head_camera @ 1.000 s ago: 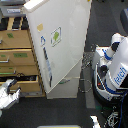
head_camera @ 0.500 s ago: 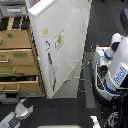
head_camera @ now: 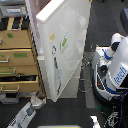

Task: Opening the fridge

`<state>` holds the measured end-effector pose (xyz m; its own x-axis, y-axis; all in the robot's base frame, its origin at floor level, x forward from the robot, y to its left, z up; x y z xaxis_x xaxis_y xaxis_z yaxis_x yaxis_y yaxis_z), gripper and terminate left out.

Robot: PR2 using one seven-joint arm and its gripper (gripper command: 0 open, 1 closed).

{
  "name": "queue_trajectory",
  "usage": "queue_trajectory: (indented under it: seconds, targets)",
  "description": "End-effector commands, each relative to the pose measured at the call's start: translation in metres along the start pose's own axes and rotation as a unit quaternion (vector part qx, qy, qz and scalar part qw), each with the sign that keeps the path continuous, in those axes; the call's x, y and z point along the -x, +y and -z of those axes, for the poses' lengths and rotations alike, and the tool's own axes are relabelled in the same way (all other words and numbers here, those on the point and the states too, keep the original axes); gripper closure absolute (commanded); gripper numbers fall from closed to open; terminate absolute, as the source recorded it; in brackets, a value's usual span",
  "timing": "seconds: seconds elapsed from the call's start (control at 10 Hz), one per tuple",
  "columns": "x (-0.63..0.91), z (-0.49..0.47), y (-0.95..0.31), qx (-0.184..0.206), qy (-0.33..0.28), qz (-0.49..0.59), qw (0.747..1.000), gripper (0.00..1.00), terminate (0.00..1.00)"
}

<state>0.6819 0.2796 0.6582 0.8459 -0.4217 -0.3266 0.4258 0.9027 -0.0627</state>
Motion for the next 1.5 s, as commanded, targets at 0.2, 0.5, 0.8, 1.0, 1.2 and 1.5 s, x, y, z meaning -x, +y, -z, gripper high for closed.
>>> queue_trajectory:
  seconds: [0.2,0.5,0.8,1.0,1.2,1.5]
  targets:
    - [-0.177,-0.455,-0.014,0.073,-0.114,-0.132,0.982,0.00,0.00]
    - [-0.192,-0.516,-0.201,0.050,-0.129,-0.075,0.988,0.00,0.00]
    - [-0.073,-0.659,-0.656,0.013,-0.169,0.188,0.967,0.00,0.00]
    - [-0.057,-0.677,-0.783,-0.013,-0.177,0.234,0.956,0.00,0.00]
    - [-0.035,-0.667,-0.874,-0.031,-0.173,0.281,0.943,0.00,0.00]
    - [0.036,-0.635,-0.992,-0.042,-0.152,0.374,0.914,0.00,0.00]
